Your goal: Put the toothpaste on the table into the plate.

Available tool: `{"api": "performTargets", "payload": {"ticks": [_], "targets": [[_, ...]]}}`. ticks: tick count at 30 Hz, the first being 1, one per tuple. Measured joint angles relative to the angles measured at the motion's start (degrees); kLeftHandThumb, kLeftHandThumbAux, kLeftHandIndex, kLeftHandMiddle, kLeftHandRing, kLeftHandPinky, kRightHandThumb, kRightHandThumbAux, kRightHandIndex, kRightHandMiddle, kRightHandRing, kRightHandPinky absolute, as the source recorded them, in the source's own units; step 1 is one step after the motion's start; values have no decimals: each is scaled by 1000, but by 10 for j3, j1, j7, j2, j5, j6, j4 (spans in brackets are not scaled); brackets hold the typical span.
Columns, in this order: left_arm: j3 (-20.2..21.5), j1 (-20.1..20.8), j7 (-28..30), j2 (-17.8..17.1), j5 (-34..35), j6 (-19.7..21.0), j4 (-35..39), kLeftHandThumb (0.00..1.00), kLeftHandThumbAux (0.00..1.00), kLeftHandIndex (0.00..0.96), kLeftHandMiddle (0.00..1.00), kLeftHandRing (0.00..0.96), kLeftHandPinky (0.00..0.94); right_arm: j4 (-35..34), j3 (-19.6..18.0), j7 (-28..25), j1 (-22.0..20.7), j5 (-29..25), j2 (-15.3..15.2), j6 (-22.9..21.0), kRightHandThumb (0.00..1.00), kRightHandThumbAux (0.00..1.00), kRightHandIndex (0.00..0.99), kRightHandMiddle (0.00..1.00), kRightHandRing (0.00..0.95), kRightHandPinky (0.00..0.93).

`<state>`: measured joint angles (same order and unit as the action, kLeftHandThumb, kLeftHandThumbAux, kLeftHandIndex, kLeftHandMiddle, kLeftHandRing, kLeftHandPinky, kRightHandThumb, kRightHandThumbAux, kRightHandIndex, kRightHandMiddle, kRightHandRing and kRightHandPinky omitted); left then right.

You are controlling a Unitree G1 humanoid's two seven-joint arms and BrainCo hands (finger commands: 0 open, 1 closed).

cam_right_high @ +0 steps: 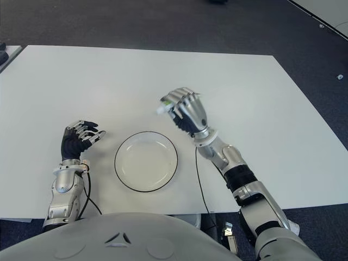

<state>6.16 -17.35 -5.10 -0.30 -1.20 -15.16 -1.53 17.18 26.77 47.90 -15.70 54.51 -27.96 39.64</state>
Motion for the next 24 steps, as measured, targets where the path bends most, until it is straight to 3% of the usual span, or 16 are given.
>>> {"api": "performTargets", "payload": {"ticks": [13, 24], "targets": [[-1, 1, -4, 5, -1, -6, -3, 112, 998, 530, 467, 515, 523, -24, 42, -48, 1, 32, -18, 84, 852, 678, 403, 549, 875, 876], [-1, 1, -5, 7, -9, -4, -2, 114, 998, 530, 475, 515, 528, -35, 67, -97, 0, 69, -20, 97, 849, 678, 402, 549, 885, 885]]}}
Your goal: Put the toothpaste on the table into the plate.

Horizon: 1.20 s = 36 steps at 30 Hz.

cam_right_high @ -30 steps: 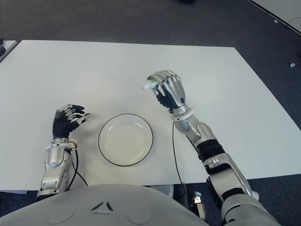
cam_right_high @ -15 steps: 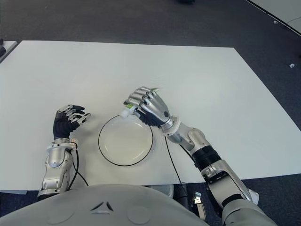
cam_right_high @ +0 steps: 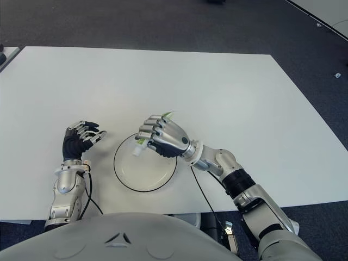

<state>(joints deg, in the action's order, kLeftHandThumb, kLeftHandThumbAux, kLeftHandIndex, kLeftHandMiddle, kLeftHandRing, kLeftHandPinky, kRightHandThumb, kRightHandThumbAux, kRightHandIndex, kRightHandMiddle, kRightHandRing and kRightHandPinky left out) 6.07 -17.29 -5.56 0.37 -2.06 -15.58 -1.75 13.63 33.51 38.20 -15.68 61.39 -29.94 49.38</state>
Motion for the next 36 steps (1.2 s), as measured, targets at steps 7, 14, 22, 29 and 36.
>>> {"api": "performTargets", "payload": {"ticks": [7, 14, 22, 29, 36], "targets": [[1, 0, 0, 3, 0, 3, 1, 92, 998, 529, 475, 521, 532, 17, 31, -11, -12, 40, 4, 0, 849, 677, 406, 555, 892, 891], [1, 1, 0, 3, 0, 3, 1, 90, 998, 521, 465, 515, 528, 48, 63, 4, -28, 76, 6, 0, 850, 676, 408, 556, 895, 890], [1, 1, 0, 3, 3, -4, 0, 96, 998, 517, 460, 509, 523, 54, 69, 14, -35, 82, 4, -4, 851, 676, 405, 551, 887, 881], [1, 1, 0, 3, 4, -6, -1, 97, 998, 512, 458, 505, 521, 55, 70, -5, -29, 78, 2, -17, 854, 672, 426, 594, 809, 812], [1, 2, 0, 2, 2, -6, -5, 66, 998, 512, 459, 503, 515, 35, 69, -108, -29, 35, -11, -16, 470, 604, 161, 181, 215, 281]]}}
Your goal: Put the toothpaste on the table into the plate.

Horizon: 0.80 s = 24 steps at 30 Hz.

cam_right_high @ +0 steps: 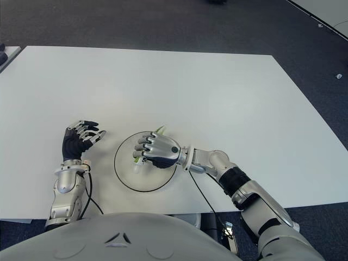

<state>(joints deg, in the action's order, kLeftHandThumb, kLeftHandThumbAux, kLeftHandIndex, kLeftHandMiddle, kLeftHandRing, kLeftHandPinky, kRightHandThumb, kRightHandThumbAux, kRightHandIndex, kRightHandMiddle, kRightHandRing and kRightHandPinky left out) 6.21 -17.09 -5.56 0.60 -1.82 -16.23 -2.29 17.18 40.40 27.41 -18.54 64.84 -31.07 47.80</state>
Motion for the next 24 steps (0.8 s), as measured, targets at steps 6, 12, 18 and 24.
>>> {"api": "performTargets", "payload": {"ticks": [6, 12, 18, 24], "targets": [[0, 2, 0, -2, -3, -5, -4, 49, 998, 519, 467, 508, 520, -31, -9, -74, 3, -24, -14, -2, 320, 555, 20, 21, 25, 40], [1, 2, 0, -2, -3, -5, -6, 59, 998, 522, 464, 507, 519, -56, -20, -96, 14, -24, -19, -20, 183, 500, 2, 2, 2, 4], [1, 2, 0, -2, -3, -5, -6, 90, 998, 524, 467, 513, 530, -69, -28, -101, 20, -21, -25, -24, 102, 475, 0, 0, 0, 0], [2, 3, 0, -3, -3, -5, -6, 53, 998, 536, 495, 534, 544, -80, -36, -109, 22, -27, -34, -23, 51, 448, 0, 0, 0, 0]]}}
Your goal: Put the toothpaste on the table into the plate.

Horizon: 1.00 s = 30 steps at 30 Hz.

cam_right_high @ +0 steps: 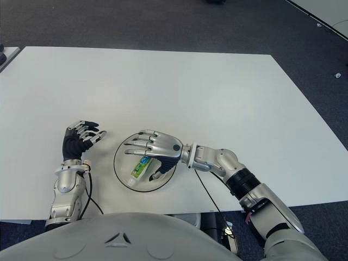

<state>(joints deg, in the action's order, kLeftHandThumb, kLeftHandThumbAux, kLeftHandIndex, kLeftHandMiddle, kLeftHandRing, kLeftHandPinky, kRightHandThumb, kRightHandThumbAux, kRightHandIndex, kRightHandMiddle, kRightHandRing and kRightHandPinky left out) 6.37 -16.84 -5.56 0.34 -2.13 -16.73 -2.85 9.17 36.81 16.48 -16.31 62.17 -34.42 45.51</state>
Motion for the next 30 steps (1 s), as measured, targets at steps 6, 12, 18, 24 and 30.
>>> {"api": "performTargets", "payload": {"ticks": [6, 12, 18, 24, 30], "targets": [[0, 0, 0, -1, 0, 1, 0, 41, 998, 539, 497, 530, 536, -4, -11, -10, 1, -19, -3, 3, 18, 433, 0, 0, 0, 0], [0, 0, 0, 0, 5, 9, 1, 83, 998, 524, 476, 512, 525, -9, -25, -16, 5, -43, -5, 11, 33, 427, 0, 0, 0, 0], [0, 0, 0, 0, 5, 9, 1, 31, 998, 527, 495, 530, 540, -18, -48, -16, 6, -64, -11, 21, 50, 431, 0, 0, 0, 0], [0, 0, 6, -5, 10, 9, 1, 17, 998, 530, 495, 525, 528, -23, -82, -49, 17, -157, -15, 32, 38, 408, 0, 0, 0, 0], [0, 0, 6, -6, 10, 9, 1, 51, 998, 518, 477, 512, 529, -28, -116, -106, 43, -305, -21, 35, 46, 391, 0, 0, 0, 0]]}}
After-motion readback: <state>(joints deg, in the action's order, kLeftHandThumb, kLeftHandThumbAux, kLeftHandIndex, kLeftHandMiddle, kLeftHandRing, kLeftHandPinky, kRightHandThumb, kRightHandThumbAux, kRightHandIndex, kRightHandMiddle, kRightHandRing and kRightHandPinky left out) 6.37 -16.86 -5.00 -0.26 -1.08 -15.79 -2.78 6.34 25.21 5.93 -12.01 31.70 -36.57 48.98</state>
